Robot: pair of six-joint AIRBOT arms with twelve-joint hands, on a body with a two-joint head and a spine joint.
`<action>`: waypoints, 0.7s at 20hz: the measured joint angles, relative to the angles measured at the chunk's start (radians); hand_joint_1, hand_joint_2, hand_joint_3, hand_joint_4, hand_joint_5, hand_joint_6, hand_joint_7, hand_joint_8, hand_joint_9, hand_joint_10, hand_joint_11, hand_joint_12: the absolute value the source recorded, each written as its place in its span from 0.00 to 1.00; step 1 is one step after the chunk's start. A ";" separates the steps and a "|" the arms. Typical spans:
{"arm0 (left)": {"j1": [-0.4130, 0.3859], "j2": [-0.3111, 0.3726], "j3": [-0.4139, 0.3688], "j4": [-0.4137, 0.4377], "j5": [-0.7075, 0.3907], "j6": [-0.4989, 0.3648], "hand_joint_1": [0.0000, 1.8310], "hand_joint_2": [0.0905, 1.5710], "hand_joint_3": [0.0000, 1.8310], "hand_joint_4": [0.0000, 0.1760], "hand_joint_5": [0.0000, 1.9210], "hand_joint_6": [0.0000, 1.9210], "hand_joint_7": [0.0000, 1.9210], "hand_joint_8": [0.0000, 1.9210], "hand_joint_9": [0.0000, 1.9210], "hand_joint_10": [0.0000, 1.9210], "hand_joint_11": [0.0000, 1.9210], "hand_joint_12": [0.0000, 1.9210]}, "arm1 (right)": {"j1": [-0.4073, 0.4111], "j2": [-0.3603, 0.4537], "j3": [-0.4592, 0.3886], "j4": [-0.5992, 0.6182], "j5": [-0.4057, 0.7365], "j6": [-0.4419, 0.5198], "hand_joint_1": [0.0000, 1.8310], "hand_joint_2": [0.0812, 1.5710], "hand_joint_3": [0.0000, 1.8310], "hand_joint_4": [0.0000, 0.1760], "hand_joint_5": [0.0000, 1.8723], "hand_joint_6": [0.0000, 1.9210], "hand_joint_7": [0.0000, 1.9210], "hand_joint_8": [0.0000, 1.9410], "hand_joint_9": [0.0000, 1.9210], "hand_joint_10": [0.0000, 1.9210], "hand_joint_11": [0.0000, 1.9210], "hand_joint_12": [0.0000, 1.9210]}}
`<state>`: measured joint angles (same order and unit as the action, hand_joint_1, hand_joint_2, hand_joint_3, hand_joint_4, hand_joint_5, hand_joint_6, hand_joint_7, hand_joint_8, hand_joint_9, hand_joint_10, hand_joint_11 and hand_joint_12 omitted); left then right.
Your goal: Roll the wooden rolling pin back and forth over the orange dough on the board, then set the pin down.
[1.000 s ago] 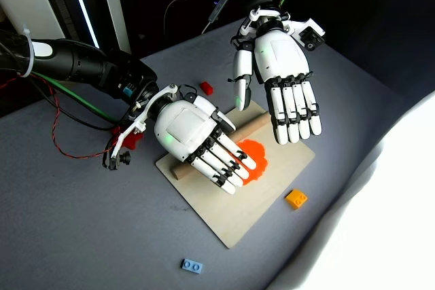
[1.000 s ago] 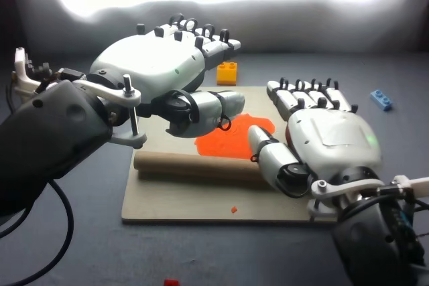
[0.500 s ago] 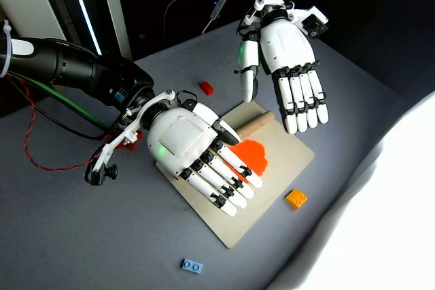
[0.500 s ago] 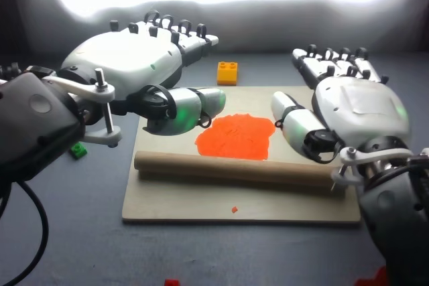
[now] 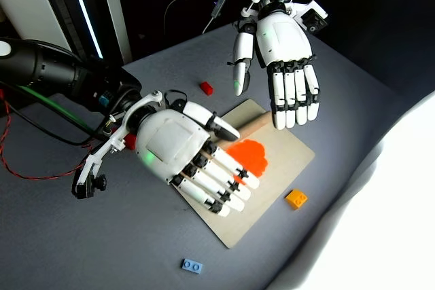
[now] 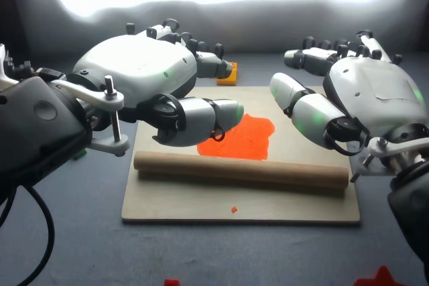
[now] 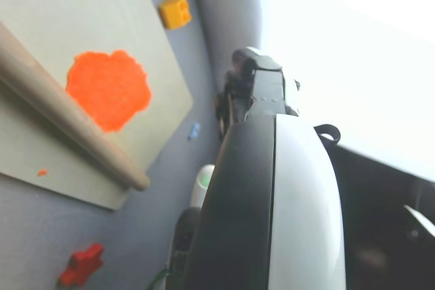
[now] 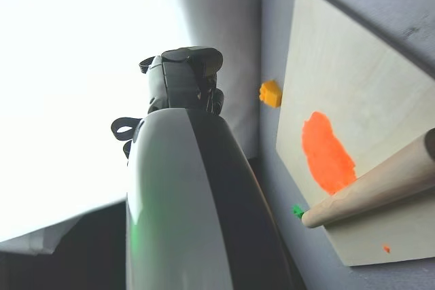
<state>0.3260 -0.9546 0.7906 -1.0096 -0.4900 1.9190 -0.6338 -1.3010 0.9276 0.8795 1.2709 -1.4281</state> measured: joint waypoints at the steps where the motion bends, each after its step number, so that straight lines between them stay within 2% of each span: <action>1: 0.000 0.000 -0.002 0.000 0.000 0.000 0.00 0.89 0.00 0.00 0.27 0.04 0.32 0.02 0.25 0.04 0.00 0.49 | 0.000 0.003 -0.001 0.012 -0.006 0.000 0.00 0.87 0.00 0.00 0.35 0.16 0.41 0.04 0.28 0.31 0.01 0.84; 2: -0.001 0.000 -0.005 0.000 0.003 0.000 0.00 0.90 0.00 0.00 0.29 0.04 0.33 0.03 0.27 0.04 0.00 0.51 | 0.000 0.008 -0.002 0.022 -0.011 0.000 0.00 0.87 0.00 0.00 0.36 0.20 0.43 0.04 0.26 0.40 0.02 0.86; 3: -0.002 0.000 -0.005 0.001 0.003 0.000 0.00 0.90 0.00 0.00 0.29 0.04 0.33 0.03 0.27 0.04 0.00 0.51 | 0.000 0.014 -0.002 0.023 -0.013 0.000 0.00 0.87 0.00 0.00 0.36 0.20 0.43 0.04 0.26 0.40 0.02 0.86; 4: -0.006 0.000 -0.005 0.000 0.004 0.000 0.00 0.91 0.00 0.00 0.30 0.04 0.36 0.03 0.29 0.06 0.00 0.57 | 0.001 0.018 -0.003 0.033 0.000 0.000 0.00 0.88 0.00 0.00 0.34 0.30 0.43 0.09 0.22 0.54 0.02 0.90; 5: -0.010 0.000 -0.005 0.000 0.003 0.000 0.00 0.91 0.00 0.00 0.31 0.04 0.37 0.04 0.32 0.08 0.00 0.62 | 0.002 0.024 -0.006 0.049 0.006 0.000 0.00 0.88 0.00 0.00 0.32 0.36 0.40 0.20 0.21 0.61 0.04 0.95; 6: -0.012 0.000 -0.005 0.004 0.002 0.000 0.00 0.91 0.00 0.00 0.31 0.04 0.37 0.04 0.32 0.08 0.00 0.62 | 0.002 0.031 -0.008 0.062 0.006 0.002 0.00 0.88 0.00 0.00 0.32 0.36 0.40 0.20 0.21 0.61 0.04 0.95; 7: -0.013 0.000 -0.005 0.005 0.000 0.001 0.00 0.91 0.00 0.00 0.32 0.05 0.39 0.05 0.35 0.11 0.00 0.69 | 0.002 0.039 -0.012 0.072 0.006 0.011 0.00 0.88 0.00 0.00 0.31 0.40 0.36 0.34 0.21 0.66 0.05 0.96; 8: -0.012 0.000 -0.005 0.002 0.002 0.000 0.01 0.92 0.00 0.00 0.33 0.10 0.40 0.09 0.29 0.33 0.05 0.74 | 0.001 0.053 -0.021 0.074 0.005 0.012 0.00 0.89 0.00 0.00 0.33 0.43 0.33 0.48 0.22 0.70 0.09 0.96; 10: -0.011 0.000 -0.006 0.003 0.002 0.000 0.03 0.93 0.00 0.00 0.29 0.22 0.34 0.27 0.25 0.48 0.08 0.78 | 0.001 0.076 -0.032 0.068 -0.001 0.014 0.00 0.89 0.00 0.00 0.34 0.52 0.35 0.53 0.25 0.72 0.13 0.97; 11: -0.011 0.000 -0.006 0.003 0.002 0.000 0.05 0.93 0.00 0.00 0.26 0.31 0.30 0.41 0.23 0.56 0.10 0.80 | 0.001 0.089 -0.035 0.066 -0.013 0.014 0.00 0.90 0.00 0.00 0.33 0.54 0.36 0.54 0.26 0.73 0.14 0.99; 13: -0.011 0.000 -0.007 0.003 0.003 0.000 0.09 0.94 0.00 0.00 0.23 0.43 0.25 0.59 0.20 0.69 0.11 0.86 | -0.008 0.108 -0.035 0.059 -0.031 0.015 0.04 0.91 0.00 0.00 0.33 0.55 0.37 0.56 0.27 0.76 0.13 1.00; 14: -0.011 0.000 -0.006 0.003 0.002 0.000 0.09 0.94 0.00 0.00 0.23 0.43 0.25 0.59 0.20 0.69 0.11 0.86 | -0.014 0.115 -0.036 0.060 -0.039 0.017 0.04 0.91 0.00 0.00 0.33 0.55 0.37 0.56 0.27 0.76 0.13 1.00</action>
<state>0.3145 -0.9546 0.7841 -1.0065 -0.4877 1.9194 -0.6476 -1.1862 0.8917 0.9394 1.2324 -1.4109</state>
